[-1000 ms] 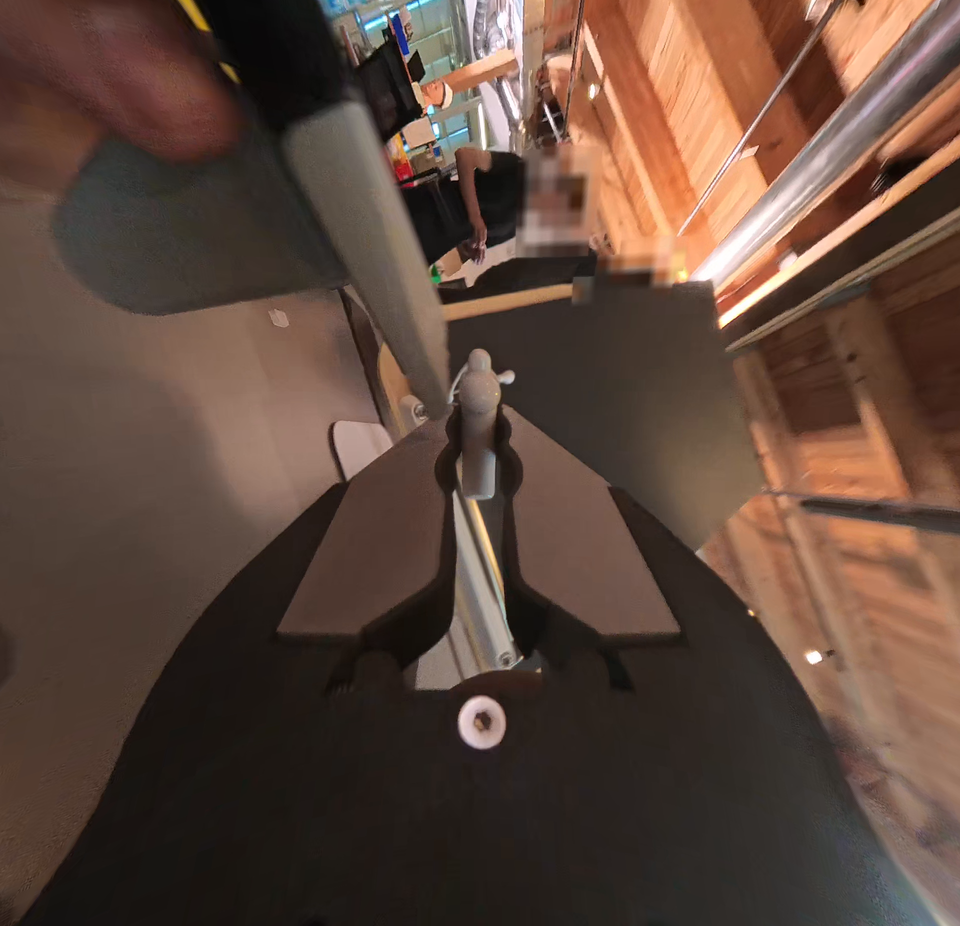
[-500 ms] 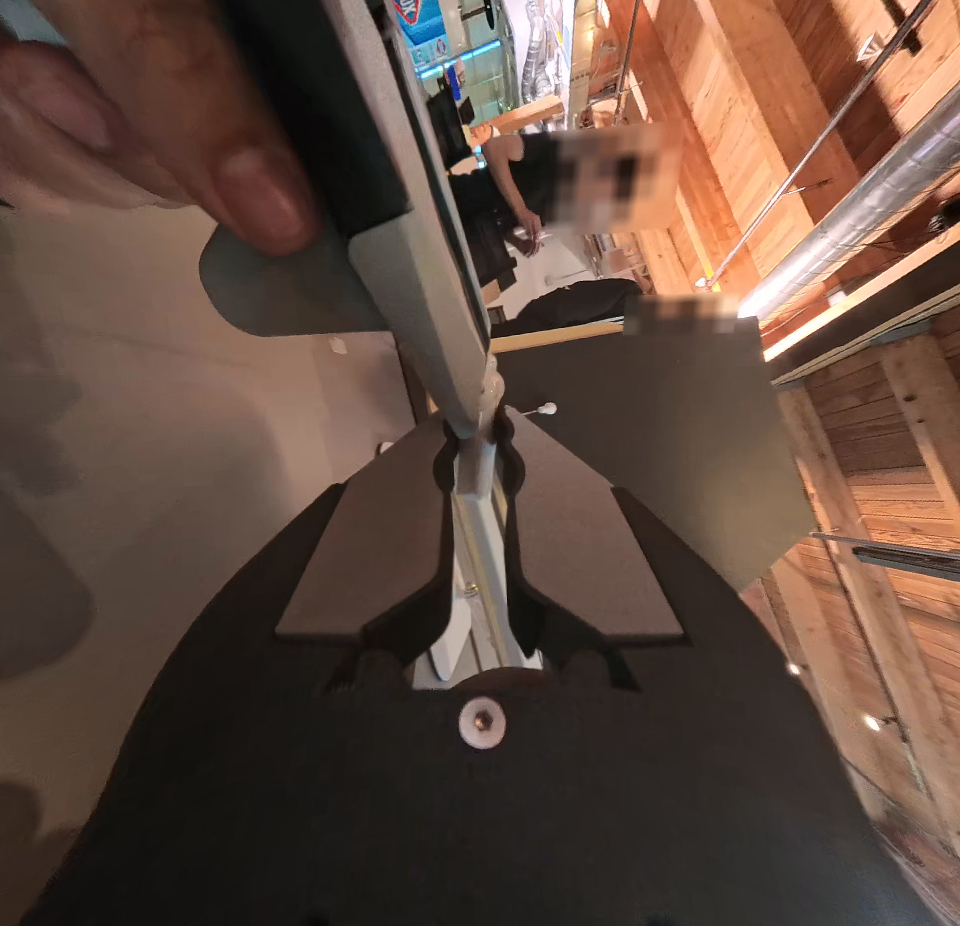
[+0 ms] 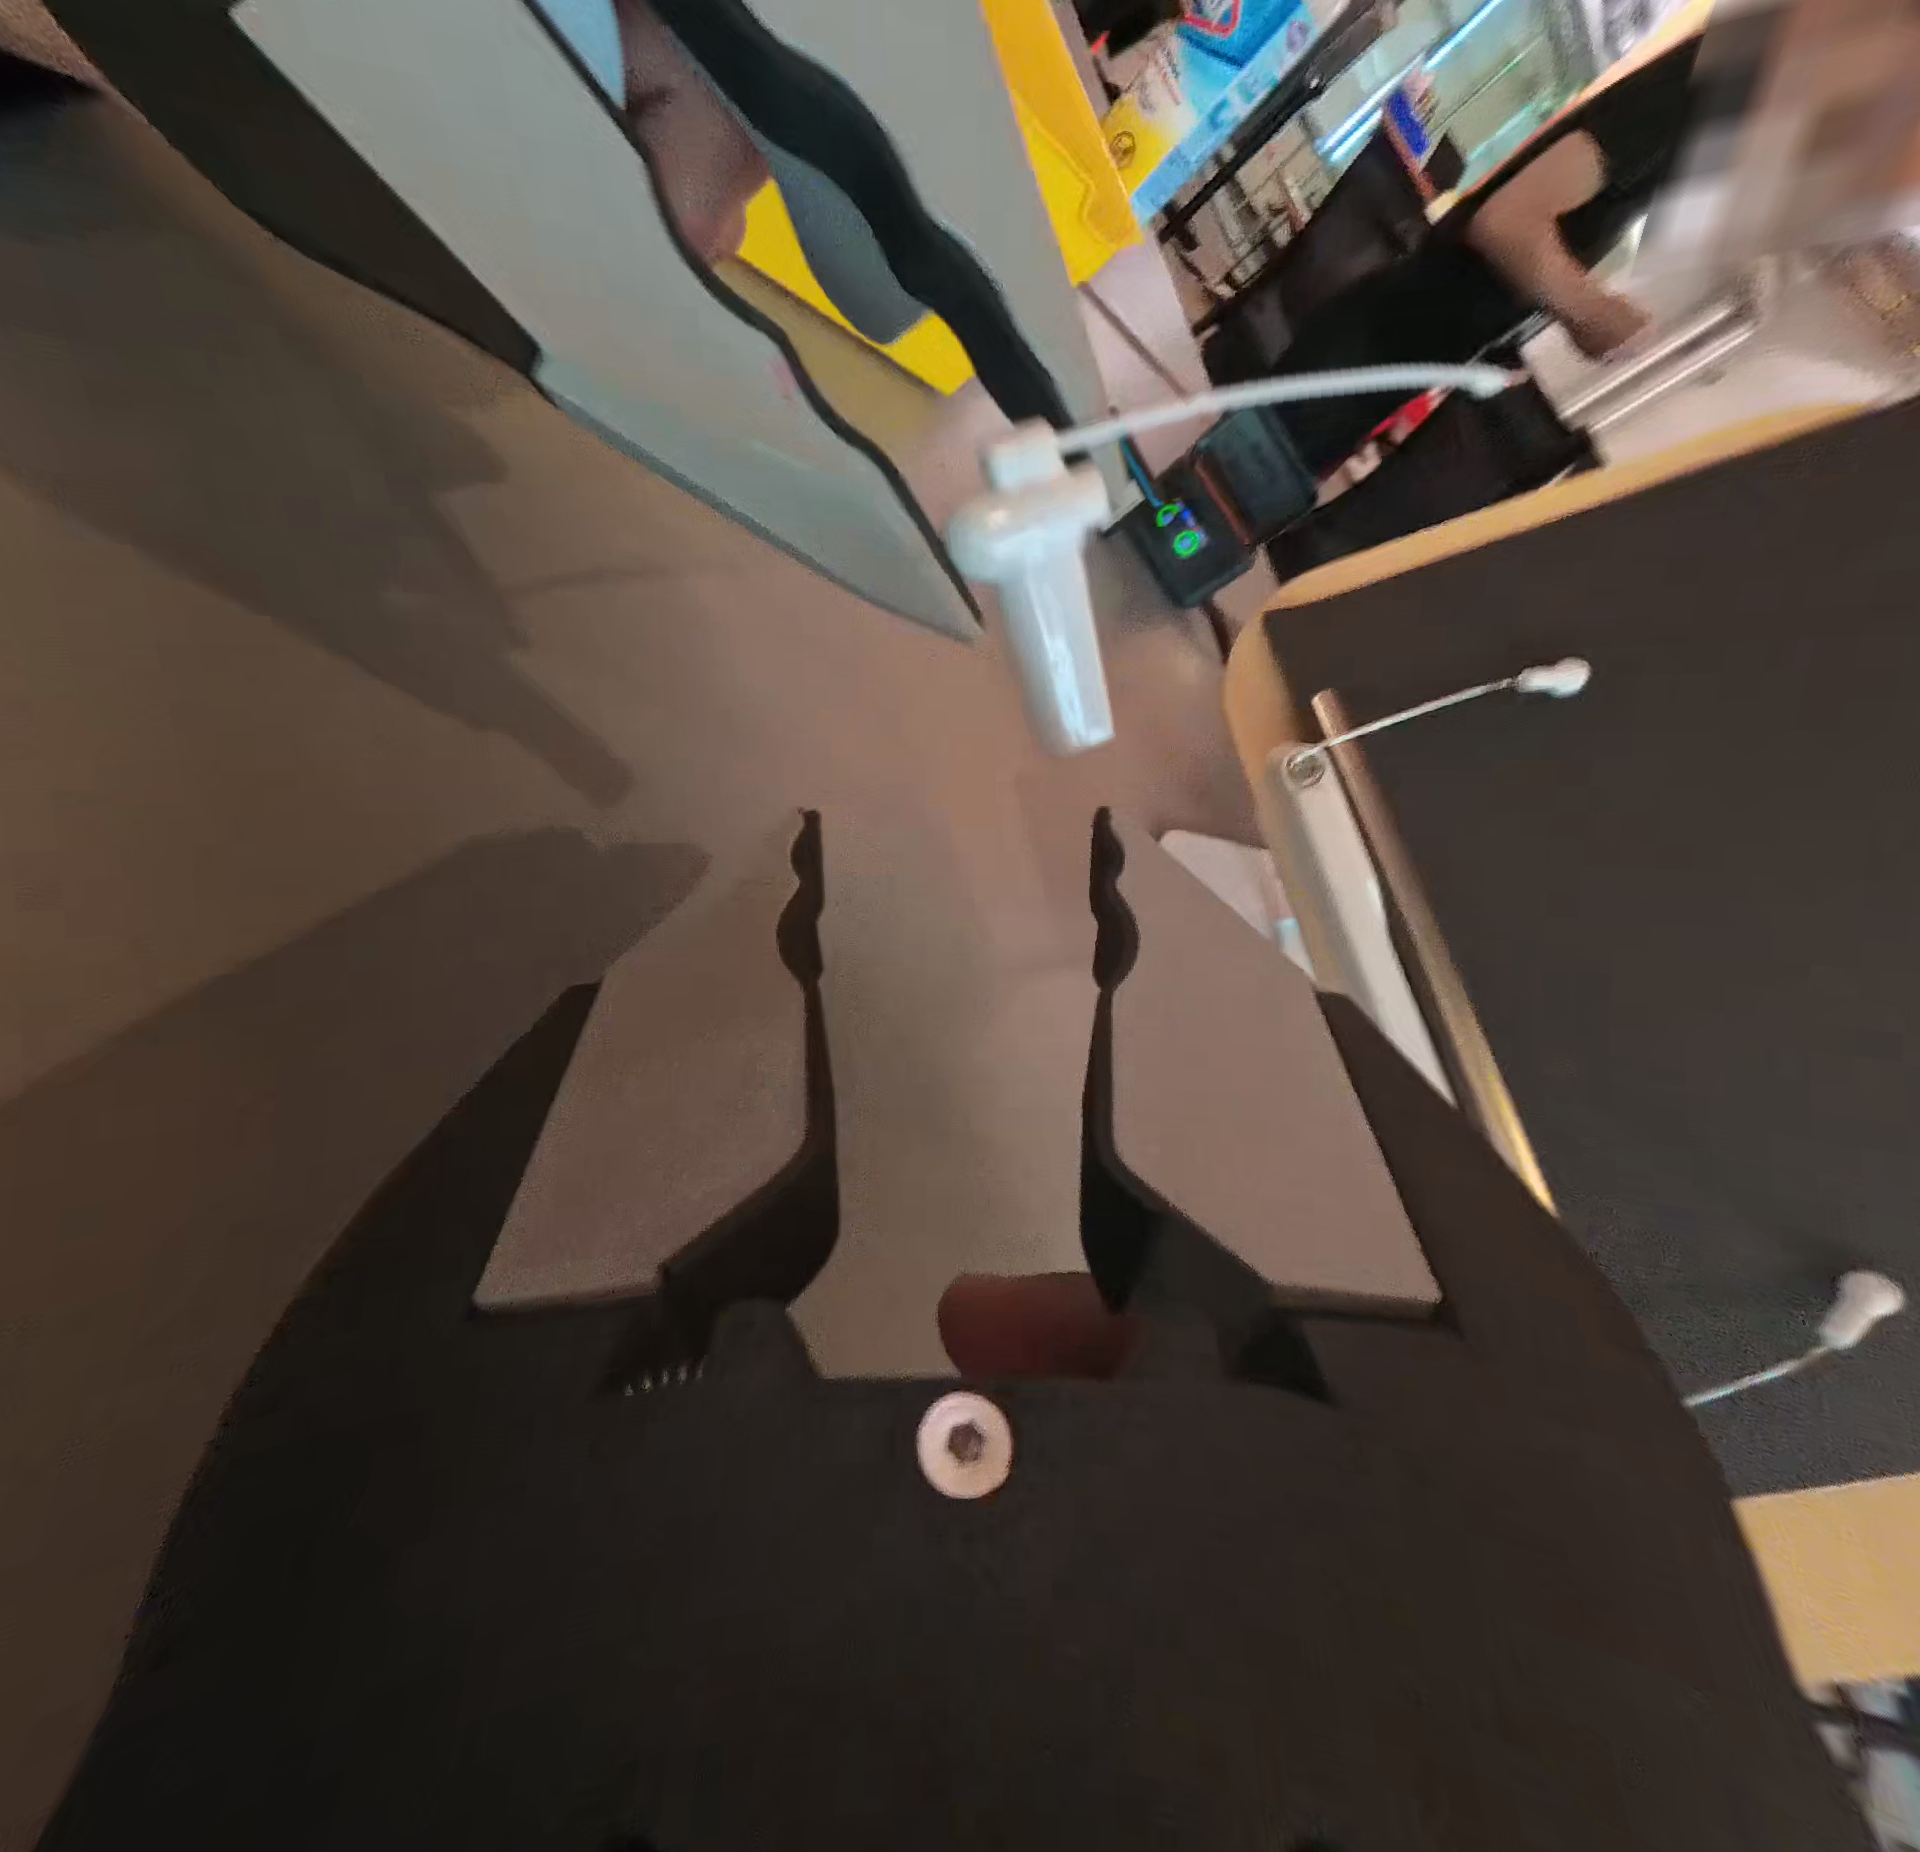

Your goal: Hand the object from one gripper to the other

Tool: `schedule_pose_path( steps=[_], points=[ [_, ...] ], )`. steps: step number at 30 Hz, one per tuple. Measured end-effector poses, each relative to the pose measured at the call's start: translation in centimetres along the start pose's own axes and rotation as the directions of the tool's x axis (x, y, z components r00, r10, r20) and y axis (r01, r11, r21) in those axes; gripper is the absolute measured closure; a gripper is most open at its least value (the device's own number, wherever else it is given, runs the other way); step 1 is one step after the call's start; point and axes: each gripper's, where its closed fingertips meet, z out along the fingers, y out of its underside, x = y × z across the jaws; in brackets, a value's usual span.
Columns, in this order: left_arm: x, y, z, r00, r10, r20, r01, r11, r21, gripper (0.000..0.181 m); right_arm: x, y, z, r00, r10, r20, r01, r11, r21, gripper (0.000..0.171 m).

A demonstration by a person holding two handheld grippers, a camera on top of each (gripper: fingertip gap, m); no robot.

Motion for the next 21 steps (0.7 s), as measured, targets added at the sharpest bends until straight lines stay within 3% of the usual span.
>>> schedule_pose_path(
  steps=[4,9,11,13,17,21],
  points=[
    [1.5,-1.4,-0.7,0.994,-0.029,-0.109,0.042,0.992,0.116,0.159,-0.1,-0.3,-1.5,0.986,0.134,0.099,-0.142,0.987,0.075,0.128],
    [3.3,-2.5,-1.1,0.976,-0.062,-0.208,0.101,0.979,0.179,0.159,-0.9,-2.8,-2.6,0.974,0.147,0.174,-0.178,0.968,0.179,0.131],
    [3.4,-2.5,-1.0,0.979,-0.051,-0.196,0.087,0.980,0.179,0.159,-1.4,-3.0,-2.7,0.973,0.123,0.197,-0.158,0.972,0.174,0.152],
    [3.5,-2.2,-0.8,0.979,-0.051,-0.200,0.083,0.984,0.157,0.159,-1.7,-2.6,-2.6,0.972,0.108,0.208,-0.139,0.980,0.145,0.157],
    [2.9,-1.1,-0.3,0.977,-0.135,-0.166,0.153,0.984,0.095,0.160,-0.9,-2.0,-2.0,0.991,0.046,0.129,-0.059,0.993,0.102,0.159],
    [2.5,-0.4,-0.1,0.923,-0.331,-0.193,0.344,0.939,0.033,0.154,1.0,-1.4,-1.1,0.992,-0.099,-0.079,0.101,0.995,0.018,0.161]
  ],
)
